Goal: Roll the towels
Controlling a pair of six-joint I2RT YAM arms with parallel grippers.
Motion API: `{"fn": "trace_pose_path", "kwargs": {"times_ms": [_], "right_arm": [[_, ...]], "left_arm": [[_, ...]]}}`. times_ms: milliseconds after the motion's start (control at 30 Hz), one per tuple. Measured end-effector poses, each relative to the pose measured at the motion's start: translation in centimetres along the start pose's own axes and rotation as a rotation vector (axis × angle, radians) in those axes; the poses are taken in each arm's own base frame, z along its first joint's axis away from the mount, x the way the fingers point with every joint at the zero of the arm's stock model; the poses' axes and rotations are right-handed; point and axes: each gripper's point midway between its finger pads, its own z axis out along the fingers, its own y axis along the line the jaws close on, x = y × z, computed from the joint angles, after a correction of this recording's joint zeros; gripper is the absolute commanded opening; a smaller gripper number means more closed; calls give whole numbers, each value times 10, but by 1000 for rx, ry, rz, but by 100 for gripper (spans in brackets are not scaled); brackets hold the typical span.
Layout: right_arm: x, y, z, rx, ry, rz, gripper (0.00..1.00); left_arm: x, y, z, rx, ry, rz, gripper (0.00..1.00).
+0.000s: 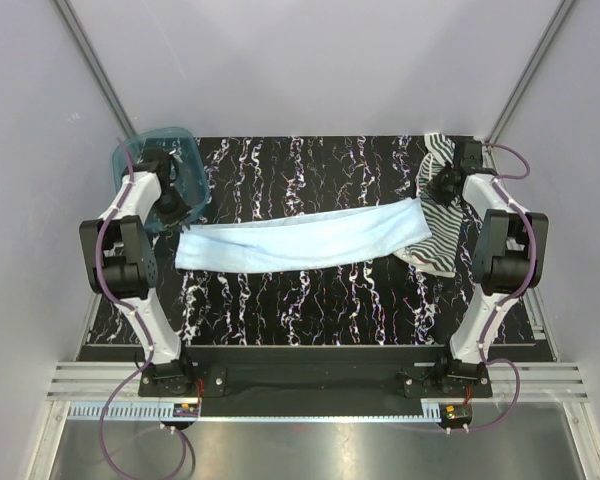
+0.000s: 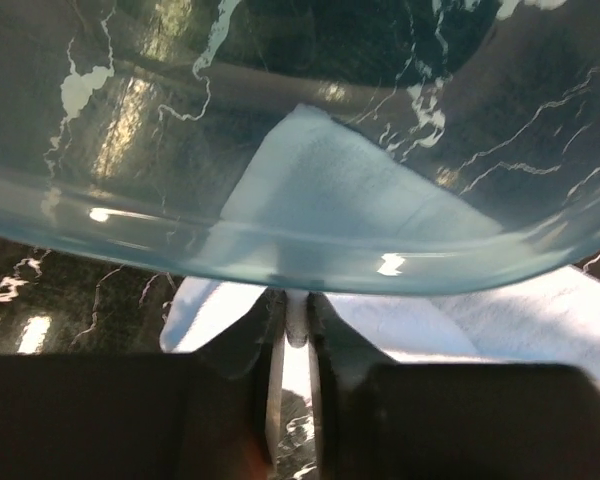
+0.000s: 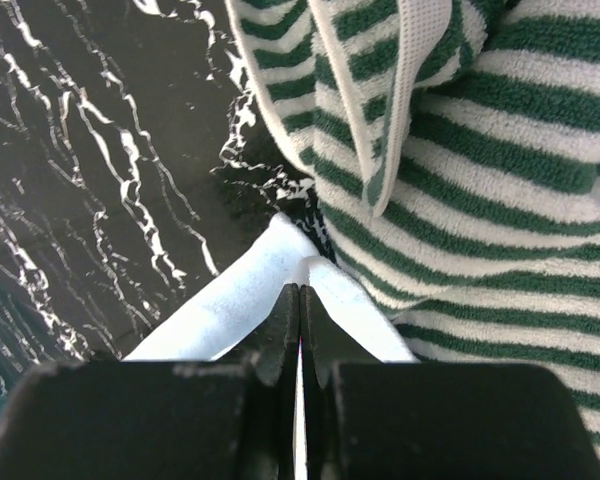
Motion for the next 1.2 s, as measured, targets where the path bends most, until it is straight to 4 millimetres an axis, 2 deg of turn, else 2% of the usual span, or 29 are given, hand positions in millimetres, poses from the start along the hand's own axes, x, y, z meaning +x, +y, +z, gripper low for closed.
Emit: {"fn": "trace_pose_path", "kwargs": {"times_ms": [33,67,100,167,200,233,300,400,533,633,700,800,900,933,1133,1200], "right_arm": [[1,-2,3,7,3,0,0],[0,-3,6,15,3,1,2],[-2,-3,9,16,3,0,10],[-5,-2,13,22,0,1,48],[-7,-1,13,26,0,-2,62],[-11,0,13,29,-6,-9,81],[-17,2,10,31,-20,-29,92],[-29,10,4,21,-47,-52,94],[-36,19,-17,4,-69,-65,94],[-39,24,-46,-12,-107,-78,94],[-38,22,-72,-17,-143,-89,91],[-20,12,-108,-35,-172,-93,85],[7,-6,-121,-30,-156,-90,77],[18,-15,-120,-17,-137,-88,73],[78,-60,-95,64,14,-65,63],[89,-68,-92,78,40,-59,59]], "left_arm": [[-1,-1,1,0,-1,0,35],[-5,-3,1,3,-5,-3,54],[-8,-5,1,5,-10,-6,60],[-16,-8,-1,9,-28,-14,75],[-20,-9,-2,11,-40,-18,77],[-23,-10,-4,11,-51,-23,78],[-26,-10,-10,10,-71,-28,80],[-31,-7,-27,10,-114,-33,80],[-31,-1,-69,41,-211,-40,78],[-14,8,-96,73,-267,-39,76],[3,15,-103,79,-275,-29,76],[31,19,-100,82,-255,20,76],[54,15,-91,81,-214,96,76],[60,14,-88,85,-200,120,75],[81,19,-91,128,-212,167,75],[86,19,-95,149,-221,172,75]]}}
